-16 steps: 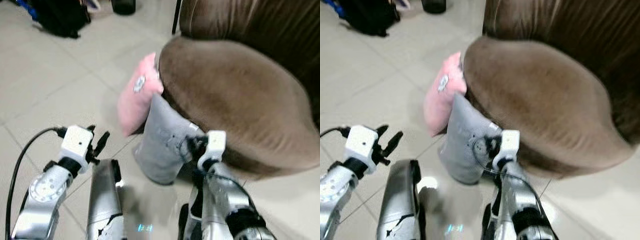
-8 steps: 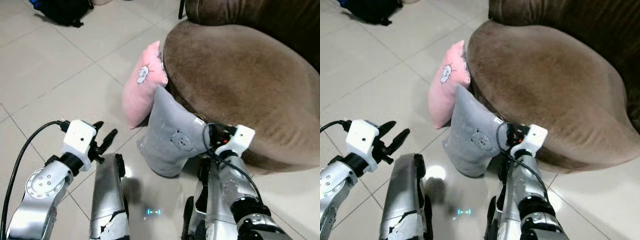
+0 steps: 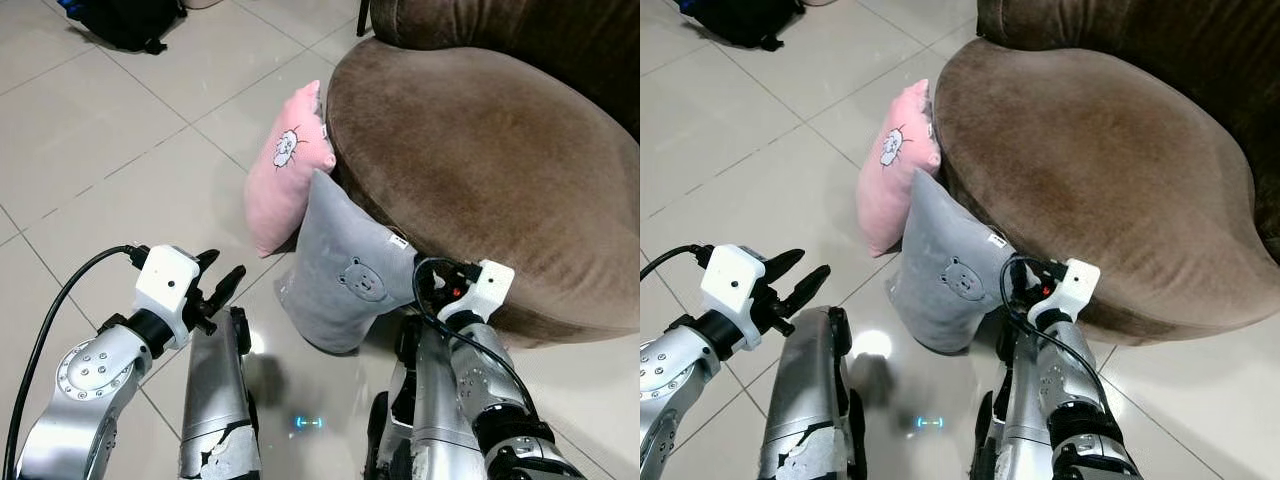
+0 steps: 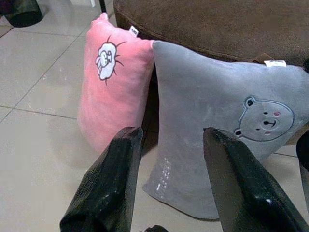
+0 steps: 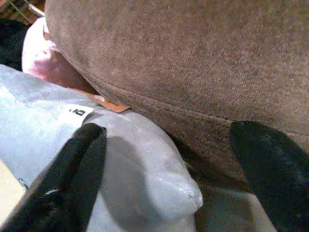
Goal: Move the pillow to the sofa from floor
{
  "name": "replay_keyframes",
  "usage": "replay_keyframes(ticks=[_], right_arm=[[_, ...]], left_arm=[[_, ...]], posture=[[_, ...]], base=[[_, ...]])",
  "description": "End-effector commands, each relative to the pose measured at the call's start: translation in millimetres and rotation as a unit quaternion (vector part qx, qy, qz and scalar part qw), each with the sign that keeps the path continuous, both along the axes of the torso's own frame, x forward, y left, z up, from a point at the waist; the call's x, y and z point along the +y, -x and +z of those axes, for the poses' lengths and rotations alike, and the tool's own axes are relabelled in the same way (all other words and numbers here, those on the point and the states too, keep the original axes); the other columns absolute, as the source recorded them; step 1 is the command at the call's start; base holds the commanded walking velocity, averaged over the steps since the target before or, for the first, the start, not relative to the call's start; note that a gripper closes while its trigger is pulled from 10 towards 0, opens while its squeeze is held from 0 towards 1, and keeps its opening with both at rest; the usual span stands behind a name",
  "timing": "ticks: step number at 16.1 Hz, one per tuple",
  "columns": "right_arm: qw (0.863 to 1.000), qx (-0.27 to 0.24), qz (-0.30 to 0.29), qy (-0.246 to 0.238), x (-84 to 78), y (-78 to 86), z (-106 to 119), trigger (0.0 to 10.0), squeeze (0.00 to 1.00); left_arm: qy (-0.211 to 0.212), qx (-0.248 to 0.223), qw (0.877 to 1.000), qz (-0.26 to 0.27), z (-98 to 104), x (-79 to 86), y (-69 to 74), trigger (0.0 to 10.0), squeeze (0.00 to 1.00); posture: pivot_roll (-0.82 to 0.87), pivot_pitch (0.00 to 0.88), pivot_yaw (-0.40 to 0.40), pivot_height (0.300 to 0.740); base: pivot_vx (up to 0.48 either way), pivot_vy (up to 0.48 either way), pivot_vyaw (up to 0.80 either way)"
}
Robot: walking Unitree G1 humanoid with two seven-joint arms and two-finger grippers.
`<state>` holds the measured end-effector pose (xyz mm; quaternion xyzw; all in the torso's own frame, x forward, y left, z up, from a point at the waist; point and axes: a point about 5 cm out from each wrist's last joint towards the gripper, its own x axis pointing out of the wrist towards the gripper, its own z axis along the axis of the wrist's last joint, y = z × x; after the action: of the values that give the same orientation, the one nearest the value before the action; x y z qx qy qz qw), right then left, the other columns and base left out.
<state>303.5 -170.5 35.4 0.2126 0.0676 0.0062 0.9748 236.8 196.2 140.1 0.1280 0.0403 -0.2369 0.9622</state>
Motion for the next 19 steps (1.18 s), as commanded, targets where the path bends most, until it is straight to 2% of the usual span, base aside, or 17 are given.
replay_keyframes(ticks=[1, 4, 8, 9, 11, 13, 14, 16, 18, 19], right_arm=[[1.000, 0.018, -0.002, -0.007, -4.5, 7.4, -9.4, 10.0, 1.00], [1.000, 0.019, -0.001, -0.004, -5.4, 8.8, -10.7, 10.0, 1.00], [0.997, 0.047, 0.002, -0.062, 1.5, 11.7, -19.3, 10.0, 1.00], [0.995, 0.057, -0.002, -0.082, 5.1, 13.3, -23.4, 10.0, 0.00], [0.993, 0.066, -0.015, -0.095, 6.6, 14.5, -26.9, 10.0, 0.00], [0.987, 0.067, -0.037, -0.140, 8.8, 13.7, -28.0, 10.0, 0.00], [0.980, 0.057, -0.035, -0.189, 13.0, 11.3, -25.6, 10.0, 0.00], [0.976, 0.042, -0.006, -0.214, 20.7, 9.3, -22.1, 10.0, 0.00], [0.976, 0.027, 0.023, -0.217, 26.8, 9.5, -19.5, 10.0, 0.00], [0.976, 0.020, 0.032, -0.214, 28.9, 9.9, -18.5, 8.9, 0.00]], left_arm=[[-0.001, 0.007, 1.000, -0.013, -0.2, -2.9, 3.2, 10.0, 0.00], [0.001, 0.008, 1.000, -0.015, -0.5, -4.0, 2.6, 10.0, 0.00], [0.035, 0.036, 0.997, -0.053, -2.1, -10.7, 7.1, 10.0, 0.00], [0.043, 0.038, 0.996, -0.064, -2.0, -12.6, 8.0, 10.0, 0.00], [0.049, 0.040, 0.995, -0.071, -1.9, -13.5, 8.4, 10.0, 0.00], [0.050, 0.041, 0.995, -0.073, -1.9, -12.8, 8.7, 10.0, 0.00], [0.054, 0.042, 0.995, -0.071, -2.0, -11.3, 9.5, 10.0, 0.00], [0.056, 0.044, 0.995, -0.068, -3.2, -8.9, 9.7, 10.0, 0.00], [0.057, 0.044, 0.995, -0.068, -3.9, -8.1, 9.8, 10.0, 0.00], [0.057, 0.044, 0.995, -0.068, -4.1, -7.8, 10.0, 10.0, 0.00]], posture=[[0.30, 0.293, -0.033, 0.480], [0.30, 0.293, -0.033, 0.480], [0.29, 0.294, -0.036, 0.480], [0.29, 0.294, -0.036, 0.480], [0.29, 0.294, -0.036, 0.480], [0.29, 0.294, -0.036, 0.480], [0.30, 0.298, -0.036, 0.480], [0.30, 0.298, -0.036, 0.480], [0.30, 0.299, -0.035, 0.480], [0.30, 0.299, -0.035, 0.480]], base=[[0.000, 0.000, 0.00], [0.000, 0.000, 0.00], [0.000, 0.000, 0.00], [0.000, 0.000, 0.00], [0.000, 0.000, 0.00], [0.000, 0.000, 0.00], [0.000, 0.000, 0.00], [0.000, 0.000, 0.00], [0.000, 0.000, 0.00], [0.000, 0.000, 0.00]])
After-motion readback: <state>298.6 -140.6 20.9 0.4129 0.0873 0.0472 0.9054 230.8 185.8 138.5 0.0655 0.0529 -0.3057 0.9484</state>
